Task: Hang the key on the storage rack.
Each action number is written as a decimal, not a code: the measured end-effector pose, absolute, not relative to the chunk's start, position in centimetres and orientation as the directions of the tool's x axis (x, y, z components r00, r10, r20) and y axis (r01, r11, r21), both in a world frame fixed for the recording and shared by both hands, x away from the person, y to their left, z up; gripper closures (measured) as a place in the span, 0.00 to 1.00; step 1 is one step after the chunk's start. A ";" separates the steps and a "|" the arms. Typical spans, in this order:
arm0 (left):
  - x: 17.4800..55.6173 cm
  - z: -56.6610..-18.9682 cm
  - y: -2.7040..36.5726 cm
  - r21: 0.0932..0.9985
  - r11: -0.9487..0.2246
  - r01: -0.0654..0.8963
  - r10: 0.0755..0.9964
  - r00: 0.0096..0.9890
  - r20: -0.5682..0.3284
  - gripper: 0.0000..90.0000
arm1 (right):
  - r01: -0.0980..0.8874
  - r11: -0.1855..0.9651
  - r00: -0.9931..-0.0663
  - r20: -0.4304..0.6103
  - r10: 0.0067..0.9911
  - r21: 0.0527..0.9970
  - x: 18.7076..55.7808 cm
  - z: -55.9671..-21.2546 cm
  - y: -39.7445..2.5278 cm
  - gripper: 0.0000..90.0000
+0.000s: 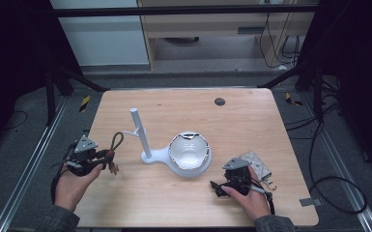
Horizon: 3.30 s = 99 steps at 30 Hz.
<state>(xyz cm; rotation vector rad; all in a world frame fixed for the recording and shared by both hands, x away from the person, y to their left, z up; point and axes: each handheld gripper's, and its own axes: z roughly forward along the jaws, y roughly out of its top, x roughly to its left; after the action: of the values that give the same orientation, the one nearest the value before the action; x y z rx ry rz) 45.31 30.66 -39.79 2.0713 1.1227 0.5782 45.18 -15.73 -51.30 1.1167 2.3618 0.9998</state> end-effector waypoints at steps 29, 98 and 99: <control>41.2 -37.2 29.7 0.841 -0.355 0.408 0.816 0.575 0.065 0.74 | 0.535 0.439 -0.628 -0.007 0.778 0.722 45.1 -51.3 -15.7 0.00; 44.4 -38.6 24.5 0.847 -0.323 0.423 0.810 0.586 0.016 0.73 | 0.543 0.436 -0.621 -0.006 0.784 0.718 45.0 -51.3 -15.7 0.00; 44.4 -38.6 24.5 0.847 -0.323 0.423 0.810 0.586 0.016 0.73 | 0.543 0.436 -0.621 -0.006 0.783 0.718 45.0 -51.3 -15.7 0.00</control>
<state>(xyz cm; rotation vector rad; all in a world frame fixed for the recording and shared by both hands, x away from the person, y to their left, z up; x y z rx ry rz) 44.42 24.50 -38.61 1.9516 0.9854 0.5651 45.00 -15.70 -51.26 1.1342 2.3552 0.9920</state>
